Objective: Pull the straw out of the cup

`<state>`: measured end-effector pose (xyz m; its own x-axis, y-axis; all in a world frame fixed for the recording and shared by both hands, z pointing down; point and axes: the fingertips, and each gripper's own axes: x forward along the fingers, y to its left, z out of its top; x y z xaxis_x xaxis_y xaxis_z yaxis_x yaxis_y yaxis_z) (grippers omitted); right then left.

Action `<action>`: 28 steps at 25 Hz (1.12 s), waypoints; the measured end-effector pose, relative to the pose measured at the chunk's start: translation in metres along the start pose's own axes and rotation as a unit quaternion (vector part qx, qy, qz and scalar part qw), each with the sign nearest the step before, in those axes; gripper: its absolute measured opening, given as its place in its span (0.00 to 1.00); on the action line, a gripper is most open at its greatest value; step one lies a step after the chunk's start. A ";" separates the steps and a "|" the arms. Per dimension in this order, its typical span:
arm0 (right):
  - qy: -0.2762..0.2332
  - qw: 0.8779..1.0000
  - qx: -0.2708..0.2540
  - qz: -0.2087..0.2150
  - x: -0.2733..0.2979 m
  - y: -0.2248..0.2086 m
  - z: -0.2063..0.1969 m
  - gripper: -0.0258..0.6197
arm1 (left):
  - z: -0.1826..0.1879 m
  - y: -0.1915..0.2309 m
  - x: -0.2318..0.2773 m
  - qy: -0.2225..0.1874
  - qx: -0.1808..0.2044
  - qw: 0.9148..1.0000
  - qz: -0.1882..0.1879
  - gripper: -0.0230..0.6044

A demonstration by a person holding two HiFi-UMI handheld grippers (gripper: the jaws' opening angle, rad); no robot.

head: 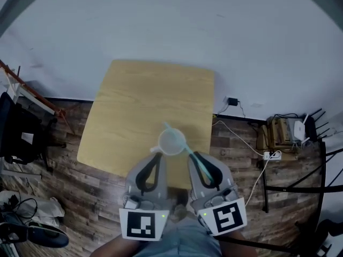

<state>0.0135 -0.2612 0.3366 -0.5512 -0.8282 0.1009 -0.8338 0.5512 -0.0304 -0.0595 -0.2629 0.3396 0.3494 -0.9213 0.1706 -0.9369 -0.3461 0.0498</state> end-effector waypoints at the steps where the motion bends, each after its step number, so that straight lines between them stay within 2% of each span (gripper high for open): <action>1: -0.008 1.000 -0.005 -0.002 0.000 0.000 0.007 0.10 | 0.005 0.000 -0.002 -0.007 0.001 1.000 0.000 0.07; 17: -0.106 0.992 -0.058 -0.022 -0.004 0.005 0.090 0.10 | 0.085 0.006 -0.016 -0.111 0.043 0.993 -0.003 0.07; 23: -0.121 0.990 -0.074 -0.025 -0.008 0.007 0.109 0.10 | 0.102 -0.002 -0.020 -0.134 0.049 0.990 -0.009 0.07; 28: -0.119 0.989 -0.081 -0.026 -0.008 0.009 0.112 0.10 | 0.098 -0.006 -0.021 -0.129 0.048 0.990 -0.013 0.07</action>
<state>0.0075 -0.2608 0.2241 -0.5161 -0.8452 -0.1387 -0.8556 0.5010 0.1303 -0.0603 -0.2588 0.2388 0.3768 -0.9223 -0.0864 -0.9263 -0.3742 -0.0443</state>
